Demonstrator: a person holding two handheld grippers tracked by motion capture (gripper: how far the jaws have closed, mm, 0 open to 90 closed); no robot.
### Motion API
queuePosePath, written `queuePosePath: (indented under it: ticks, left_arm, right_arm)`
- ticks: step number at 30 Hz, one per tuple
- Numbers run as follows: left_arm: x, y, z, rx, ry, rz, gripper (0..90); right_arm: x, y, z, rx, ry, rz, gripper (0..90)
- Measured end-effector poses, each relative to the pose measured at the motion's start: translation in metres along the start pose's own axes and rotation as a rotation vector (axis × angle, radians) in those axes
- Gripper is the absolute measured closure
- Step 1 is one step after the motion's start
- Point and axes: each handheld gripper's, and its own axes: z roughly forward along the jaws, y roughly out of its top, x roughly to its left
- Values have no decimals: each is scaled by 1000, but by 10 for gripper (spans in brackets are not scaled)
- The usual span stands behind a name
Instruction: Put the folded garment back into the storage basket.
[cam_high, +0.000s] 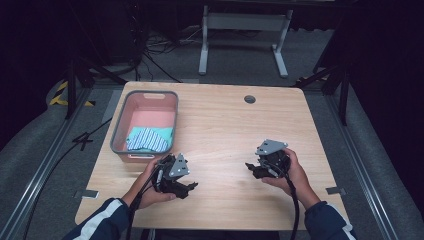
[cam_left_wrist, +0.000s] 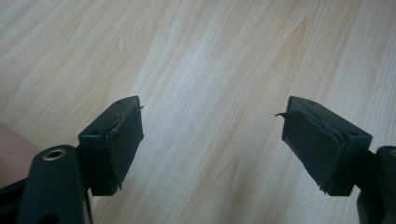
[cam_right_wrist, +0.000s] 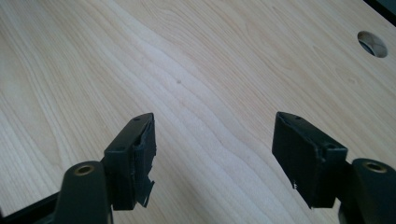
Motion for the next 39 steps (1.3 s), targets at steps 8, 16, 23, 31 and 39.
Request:
queuePosePath:
  ticks: [8, 16, 23, 31, 39]
  left_arm:
    - [-5, -14, 12, 36, -18, -4, 191]
    - [-4, -31, 21, 47, -46, -84, 189]
    - [-1, -40, 28, 34, -87, -138, 171]
    - [0, -45, 31, -20, -98, -122, 145]
    - [4, -46, 31, -22, -125, -94, 145]
  right_arm:
    - [0, -28, -4, 2, -15, 3, 286]
    - [-2, -67, -11, -2, 11, 76, 268]
    - [-4, -97, -19, -23, 24, 170, 242]
    - [-7, -121, -19, -55, 57, 273, 161]
    - [-8, -121, -19, -54, 60, 273, 155]
